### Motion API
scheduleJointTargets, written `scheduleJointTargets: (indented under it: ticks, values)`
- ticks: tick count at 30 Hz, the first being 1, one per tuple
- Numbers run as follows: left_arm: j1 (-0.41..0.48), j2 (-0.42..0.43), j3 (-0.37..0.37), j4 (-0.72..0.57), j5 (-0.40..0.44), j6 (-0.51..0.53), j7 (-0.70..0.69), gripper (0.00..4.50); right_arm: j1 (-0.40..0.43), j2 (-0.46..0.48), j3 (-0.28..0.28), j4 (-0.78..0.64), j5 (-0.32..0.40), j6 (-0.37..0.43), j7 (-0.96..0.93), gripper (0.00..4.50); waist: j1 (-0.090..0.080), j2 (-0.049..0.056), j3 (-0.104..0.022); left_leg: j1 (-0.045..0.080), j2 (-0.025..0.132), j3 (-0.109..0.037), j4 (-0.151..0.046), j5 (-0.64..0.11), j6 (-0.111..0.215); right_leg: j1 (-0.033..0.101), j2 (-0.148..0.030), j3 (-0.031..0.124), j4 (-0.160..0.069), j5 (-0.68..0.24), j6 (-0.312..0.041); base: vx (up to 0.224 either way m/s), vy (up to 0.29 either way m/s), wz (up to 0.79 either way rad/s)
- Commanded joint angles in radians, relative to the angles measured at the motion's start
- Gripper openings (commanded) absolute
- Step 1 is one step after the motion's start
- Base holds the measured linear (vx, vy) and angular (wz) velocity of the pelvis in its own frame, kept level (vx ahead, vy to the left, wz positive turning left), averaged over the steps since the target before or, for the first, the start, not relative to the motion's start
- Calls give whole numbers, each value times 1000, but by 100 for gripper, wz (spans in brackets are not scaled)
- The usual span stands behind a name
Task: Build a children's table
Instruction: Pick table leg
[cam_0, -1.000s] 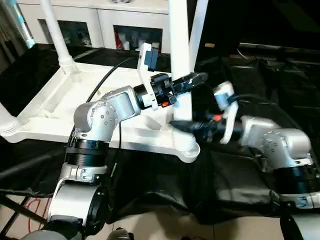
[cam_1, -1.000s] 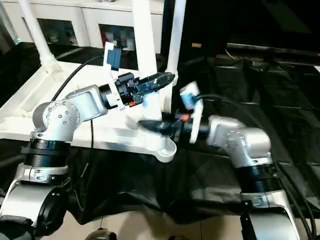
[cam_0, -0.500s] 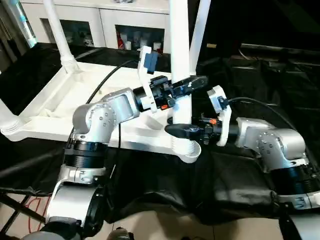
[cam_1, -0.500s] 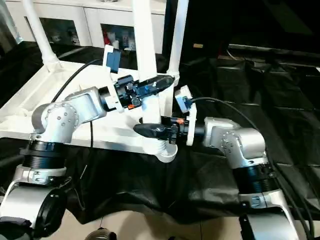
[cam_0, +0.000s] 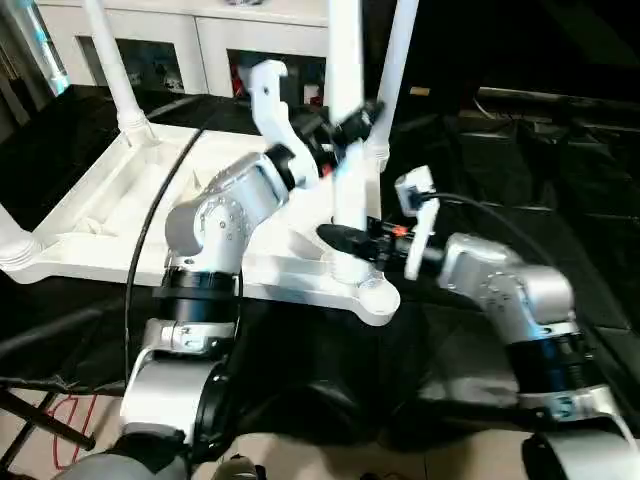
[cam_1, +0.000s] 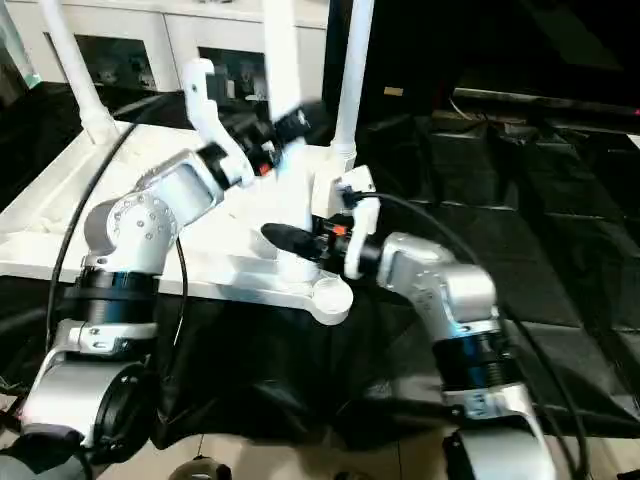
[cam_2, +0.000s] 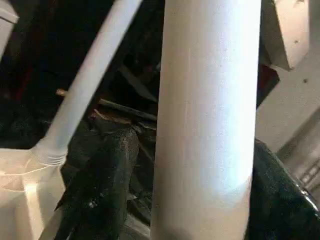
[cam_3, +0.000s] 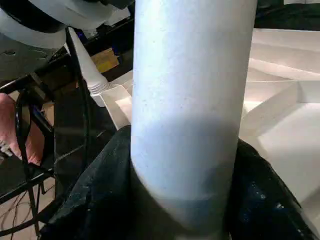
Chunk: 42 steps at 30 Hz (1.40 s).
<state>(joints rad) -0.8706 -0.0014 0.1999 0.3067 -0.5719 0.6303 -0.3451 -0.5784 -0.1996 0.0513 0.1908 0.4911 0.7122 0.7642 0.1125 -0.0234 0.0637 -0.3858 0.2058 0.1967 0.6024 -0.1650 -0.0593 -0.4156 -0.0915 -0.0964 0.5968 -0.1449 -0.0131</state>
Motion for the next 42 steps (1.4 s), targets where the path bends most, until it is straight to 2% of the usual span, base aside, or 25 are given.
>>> scheduleJointTargets:
  ticks: [1, 5, 6, 11, 13, 14, 16, 21, 26, 27, 33, 42]
  values:
    - [-11, -15, 3, 20, 15, -1, 43, 263, -24, 12, 8, -29, -3, -29, 4, 198, 1, -11, -86, 17, 23, -14, -64, -140, 8, 62, -55, 46, -60, -239, -145, 0, 0, 0]
    - [-4, -30, 8, 18, 10, -14, 62, 239, -31, 22, 2, -28, -12, -40, -15, 197, 2, -11, -85, 19, 23, -15, -64, -154, 3, 61, -56, 46, -65, -264, -134, 0, 0, 0]
    - [-3, -35, 8, 16, 5, -14, 61, 227, -31, 23, 2, -29, -12, -40, -19, 197, 1, -14, -85, 18, 23, -14, -65, -149, 4, 61, -55, 47, -62, -250, -135, 0, 0, 0]
    - [-1, -46, 4, -2, -8, -7, 49, 187, -33, 18, 11, -33, -29, -48, -18, 197, 1, -15, -86, 18, 23, -14, -64, -140, 7, 62, -55, 47, -60, -229, -141, 0, 0, 0]
    - [1, -43, -3, -9, -11, -1, 38, 185, -34, 17, 11, -33, -26, -41, -14, 197, 1, -14, -86, 18, 23, -14, -64, -140, 8, 62, -56, 47, -60, -228, -143, 0, 0, 0]
    - [4, -39, -16, -18, -9, 6, 23, 184, -37, 11, 8, -33, -15, -22, -4, 232, 1, -15, -85, 18, 23, -14, -64, -142, 9, 61, -56, 47, -60, -231, -143, 0, 0, 0]
    - [9, -26, -47, -33, -3, 17, -13, 184, -45, -16, 5, -38, 4, 9, 30, 267, 2, -15, -85, 19, 23, -14, -64, -144, 9, 62, -55, 47, -61, -237, -140, 0, 0, 0]
    - [12, -2, -95, -51, 8, 37, -76, 182, -65, -122, 29, -43, 15, 77, 130, 305, 6, -15, -85, 19, 23, -13, -63, -142, 11, 64, -55, 48, -61, -235, -138, 0, 0, 0]
    - [19, 8, -126, -73, 8, 57, -112, 182, -79, -182, 25, -36, 38, 131, 197, 308, 6, -18, -86, 16, 24, -14, -60, -129, 21, 66, -56, 47, -58, -220, -150, 0, 0, 0]
    - [22, 12, -135, -82, 4, 63, -123, 182, -84, -198, 31, -34, 42, 147, 218, 308, 5, -24, -87, 14, 22, -12, -58, -124, 24, 67, -54, 47, -58, -214, -153, 0, 0, 0]
    - [28, 25, -153, -101, -5, 75, -151, 182, -89, -229, 69, -24, 39, 185, 258, 308, 4, -21, -84, 17, 24, -13, -58, -139, 20, 62, -55, 46, -62, -265, -146, 0, 0, 0]
    - [33, 18, -144, -128, -41, 107, -172, 182, -83, -226, 84, -22, 39, 201, 283, 308, 7, -26, -85, 15, 24, -13, -58, -135, 15, 63, -56, 46, -60, -263, -147, 0, 0, 0]
